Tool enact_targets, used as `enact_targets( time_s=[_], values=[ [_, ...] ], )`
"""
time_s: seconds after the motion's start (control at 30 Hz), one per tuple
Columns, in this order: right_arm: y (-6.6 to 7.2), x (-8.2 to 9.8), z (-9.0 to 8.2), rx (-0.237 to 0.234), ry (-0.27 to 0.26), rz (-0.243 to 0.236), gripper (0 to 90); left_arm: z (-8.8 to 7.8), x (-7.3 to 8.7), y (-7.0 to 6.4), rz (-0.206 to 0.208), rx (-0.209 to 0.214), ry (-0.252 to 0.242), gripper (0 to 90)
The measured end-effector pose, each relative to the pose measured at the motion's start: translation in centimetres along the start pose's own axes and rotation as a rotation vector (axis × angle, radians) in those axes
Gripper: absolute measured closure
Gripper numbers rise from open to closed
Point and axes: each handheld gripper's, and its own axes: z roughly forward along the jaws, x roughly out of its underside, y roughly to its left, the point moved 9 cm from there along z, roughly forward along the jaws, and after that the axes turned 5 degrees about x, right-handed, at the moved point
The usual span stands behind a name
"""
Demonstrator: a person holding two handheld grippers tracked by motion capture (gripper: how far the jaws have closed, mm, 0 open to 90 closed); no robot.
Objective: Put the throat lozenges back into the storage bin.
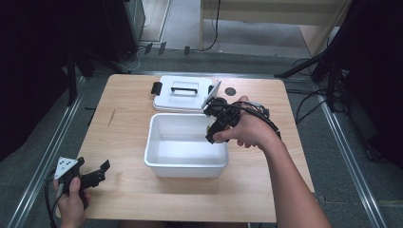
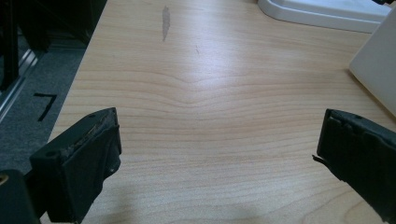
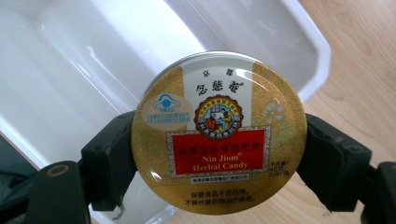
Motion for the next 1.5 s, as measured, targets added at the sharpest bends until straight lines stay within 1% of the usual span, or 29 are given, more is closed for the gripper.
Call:
enact_targets(
  time_s=[0.07,0.2,0.27,0.3,0.33,0.43,0.6,0.63,0.67,0.7,0.77,0.93,1.03,1.07,1.1,1.17,1.23,1.27,1.33,1.4,1.43,1.5],
  values=[
    [0.2,-0.2,0.2,-0.003,-0.011,-0.029,20.4,0.0,0.0,0.0,0.001,0.0,0.0,0.1],
    [0.5,-0.4,0.6,0.004,-0.02,-0.066,20.4,0.0,0.0,0.0,0.001,0.002,0.0,0.1],
    [0.8,-0.6,0.8,0.005,-0.033,-0.105,20.4,0.0,0.0,0.0,0.002,0.002,0.0,0.1],
    [0.8,-0.6,0.8,0.005,-0.033,-0.105,20.4,0.0,0.0,0.0,0.002,0.002,0.0,0.1],
    [1.1,-0.7,1.0,-0.003,-0.037,-0.135,20.4,0.0,0.0,0.0,0.003,0.002,0.001,0.1],
    [1.4,-0.7,1.3,0.001,-0.037,-0.169,20.4,0.0,0.0,0.0,0.001,0.002,0.0,0.1],
    [1.5,-0.4,2.3,0.01,-0.036,-0.258,20.4,0.0,0.0,0.0,-0.002,0.005,-0.003,0.1],
    [1.5,-0.4,2.3,0.01,-0.036,-0.258,20.4,0.0,0.0,0.0,-0.002,0.005,-0.003,0.1],
    [1.6,-0.2,2.6,0.008,-0.032,-0.278,20.4,0.0,0.0,-0.1,-0.008,0.005,-0.003,0.1],
    [1.7,-0.1,2.9,0.001,-0.032,-0.293,20.4,0.0,0.0,0.0,-0.004,0.005,-0.003,0.1],
    [1.8,0.1,3.5,0.003,-0.025,-0.322,20.4,0.0,0.0,0.0,-0.003,0.007,0.001,0.1],
    [2.1,0.5,5.0,0.007,-0.007,-0.358,20.4,0.0,0.0,0.0,-0.002,0.007,0.001,0.1],
    [2.2,0.5,5.8,0.023,-0.001,-0.362,20.3,0.0,0.0,0.0,-0.002,0.008,0.001,0.1],
    [2.3,0.6,6.3,0.031,0.009,-0.372,20.3,0.0,0.0,0.0,-0.002,0.008,0.001,0.1],
    [2.3,0.6,6.3,0.031,0.009,-0.372,20.3,0.0,0.0,0.0,-0.002,0.008,0.001,0.1],
    [2.4,0.7,6.8,0.048,0.019,-0.396,20.3,0.0,0.0,0.0,-0.002,0.008,0.001,0.1],
    [2.4,0.7,7.0,0.064,0.03,-0.403,20.3,0.0,0.0,0.0,-0.003,0.009,0.001,0.1],
    [2.4,0.6,7.1,0.072,0.035,-0.397,20.3,0.0,0.0,0.0,-0.004,0.01,0.001,0.1],
    [2.4,0.6,7.2,0.085,0.041,-0.408,20.2,0.0,0.0,0.0,-0.003,0.01,0.001,0.1],
    [2.5,0.7,7.4,0.099,0.049,-0.43,20.1,0.0,0.0,0.0,-0.003,0.01,0.0,0.1],
    [2.6,0.8,7.4,0.106,0.056,-0.431,20.1,0.0,0.0,0.0,-0.003,0.01,0.002,0.1],
    [2.6,0.7,7.6,0.109,0.054,-0.45,20.1,0.0,0.0,0.0,-0.003,0.01,0.002,0.1]
  ],
)
